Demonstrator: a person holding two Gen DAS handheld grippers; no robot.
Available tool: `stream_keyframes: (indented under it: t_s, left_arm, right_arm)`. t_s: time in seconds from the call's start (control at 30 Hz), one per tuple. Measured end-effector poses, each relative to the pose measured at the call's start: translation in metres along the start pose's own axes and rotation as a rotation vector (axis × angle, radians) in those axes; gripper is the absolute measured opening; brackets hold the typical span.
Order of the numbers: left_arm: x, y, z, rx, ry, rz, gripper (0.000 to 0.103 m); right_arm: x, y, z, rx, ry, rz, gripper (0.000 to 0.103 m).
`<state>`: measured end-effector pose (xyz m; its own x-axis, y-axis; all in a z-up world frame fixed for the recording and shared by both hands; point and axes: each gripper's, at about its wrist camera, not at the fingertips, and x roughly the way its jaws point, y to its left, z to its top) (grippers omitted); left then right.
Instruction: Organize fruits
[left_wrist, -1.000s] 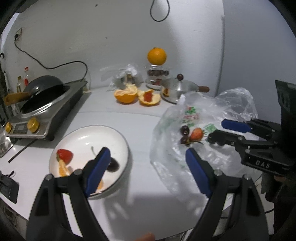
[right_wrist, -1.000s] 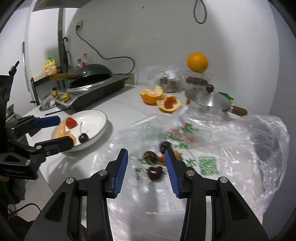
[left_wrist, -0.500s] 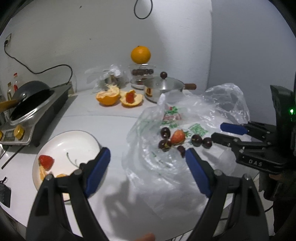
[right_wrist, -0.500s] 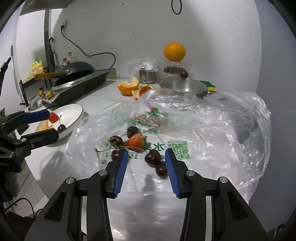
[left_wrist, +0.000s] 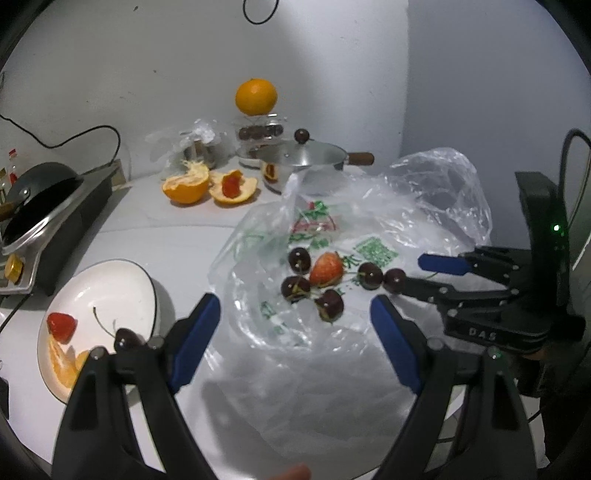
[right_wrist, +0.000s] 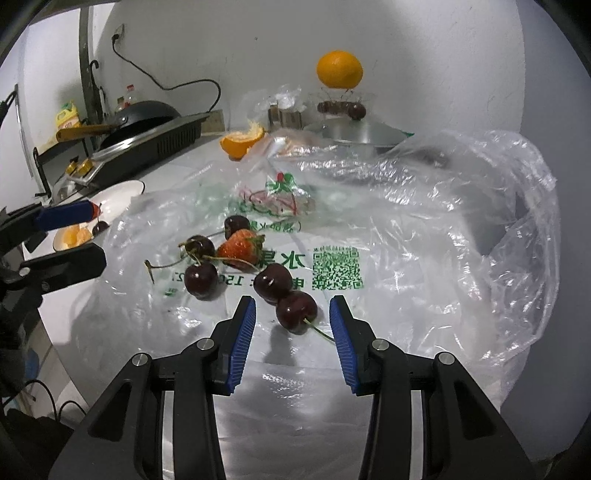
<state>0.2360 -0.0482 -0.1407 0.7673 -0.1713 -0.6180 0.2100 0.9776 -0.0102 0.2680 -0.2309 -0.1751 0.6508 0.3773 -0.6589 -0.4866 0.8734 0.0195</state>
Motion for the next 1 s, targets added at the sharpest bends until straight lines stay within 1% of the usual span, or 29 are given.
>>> stream_keyframes:
  t_s: [0.23,0.53,0.57,0.63,0.7,0.8,1.0]
  left_arm:
    - [0.002,-0.004,0.006,0.019,-0.010,0.005,0.085]
    - [0.007,-0.026,0.016,0.094,-0.035,-0.004,0.085]
    - [0.008,-0.027,0.016,0.095,-0.032,-0.004,0.085]
    - [0.010,-0.030,0.016,0.095,-0.026,-0.013,0.085]
    - [0.012,-0.033,0.015,0.100,-0.022,-0.014,0.085]
    - [0.015,-0.038,0.014,0.115,-0.015,-0.020,0.085]
    - [0.021,-0.053,0.015,0.133,-0.010,-0.052,0.085]
  right_arm:
    - [0.012,-0.002,0.004,-0.010,0.043,0.022,0.044]
    - [0.024,0.001,0.008,-0.041,0.100,0.040,0.043]
    - [0.025,0.001,0.008,-0.042,0.105,0.039,0.042]
    - [0.027,-0.001,0.010,-0.042,0.111,0.038,0.037]
    - [0.028,-0.001,0.011,-0.050,0.116,0.036,0.036]
    - [0.030,-0.001,0.011,-0.063,0.118,0.034,0.029]
    - [0.020,-0.007,0.010,-0.062,0.086,0.030,0.029]
